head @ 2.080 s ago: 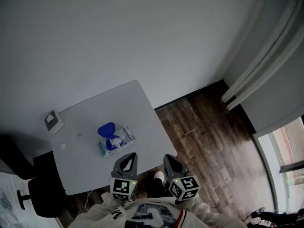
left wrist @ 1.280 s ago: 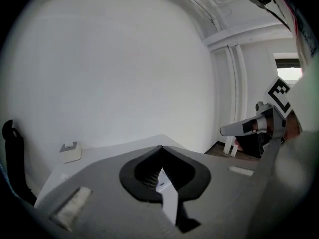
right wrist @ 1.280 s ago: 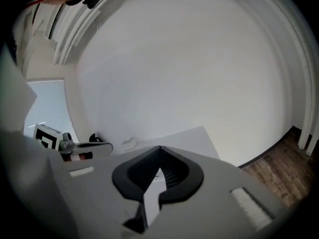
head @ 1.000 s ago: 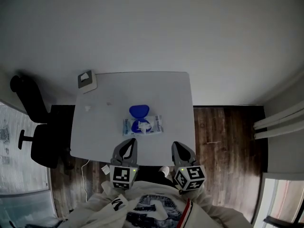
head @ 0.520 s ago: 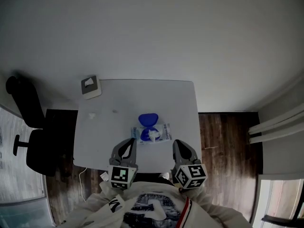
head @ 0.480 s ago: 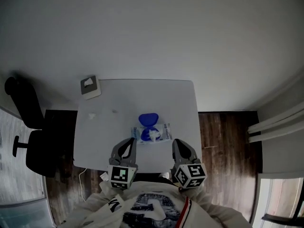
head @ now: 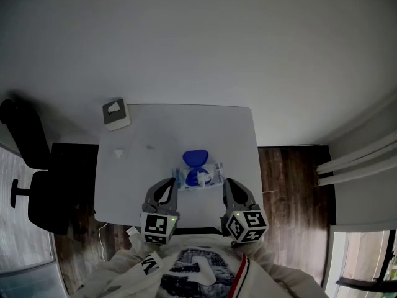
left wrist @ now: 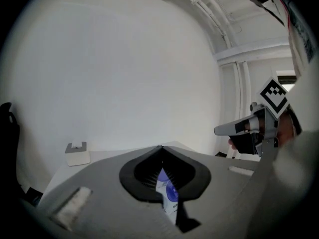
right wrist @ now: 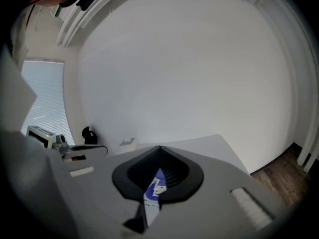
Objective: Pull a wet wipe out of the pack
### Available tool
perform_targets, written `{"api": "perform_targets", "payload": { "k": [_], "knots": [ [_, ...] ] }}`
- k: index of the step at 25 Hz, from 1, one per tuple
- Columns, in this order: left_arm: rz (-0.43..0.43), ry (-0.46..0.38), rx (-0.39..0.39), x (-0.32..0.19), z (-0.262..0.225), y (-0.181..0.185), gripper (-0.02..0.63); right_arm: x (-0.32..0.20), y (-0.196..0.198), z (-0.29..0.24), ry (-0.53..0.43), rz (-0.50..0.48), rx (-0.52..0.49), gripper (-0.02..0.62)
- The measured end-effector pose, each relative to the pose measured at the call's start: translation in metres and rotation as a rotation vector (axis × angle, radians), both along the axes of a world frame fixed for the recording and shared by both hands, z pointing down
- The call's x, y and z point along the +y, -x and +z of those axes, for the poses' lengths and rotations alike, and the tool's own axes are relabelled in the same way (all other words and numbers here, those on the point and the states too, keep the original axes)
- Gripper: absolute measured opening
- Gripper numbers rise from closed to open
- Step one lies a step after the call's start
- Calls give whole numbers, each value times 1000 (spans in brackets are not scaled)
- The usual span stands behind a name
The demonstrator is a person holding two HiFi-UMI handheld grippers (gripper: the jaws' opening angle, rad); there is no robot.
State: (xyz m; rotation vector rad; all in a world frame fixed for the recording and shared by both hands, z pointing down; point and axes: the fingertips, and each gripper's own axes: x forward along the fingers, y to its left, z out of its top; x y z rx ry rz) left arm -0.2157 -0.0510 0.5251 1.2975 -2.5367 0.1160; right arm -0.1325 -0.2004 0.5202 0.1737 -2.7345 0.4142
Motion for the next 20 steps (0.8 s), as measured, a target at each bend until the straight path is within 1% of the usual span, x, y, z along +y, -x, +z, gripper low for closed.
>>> {"api": "perform_targets", "payload": {
  "k": [4,7,11,15,18,20],
  "knots": [
    [-22,-7,-10,-4,-5,10,5,-8,10,-4,-17,-13,-14,6],
    [-41,-1,-15,-8,-7,16,5,-8,18,-3,-41,-57,-7,5],
    [-41,10,-5,-17,-4,15,5,-9,21,11,-63,-134,40,5],
    [-34,26,19,-24,3,16,5,-4,26,35,-98,-219,113,6],
    [-39,30,18,-28,3,16,5,-6,26,47,-116,-245,140,8],
    [-41,33,14,-30,2,14,5,-8,24,53,-116,-259,160,39]
  ]
}}
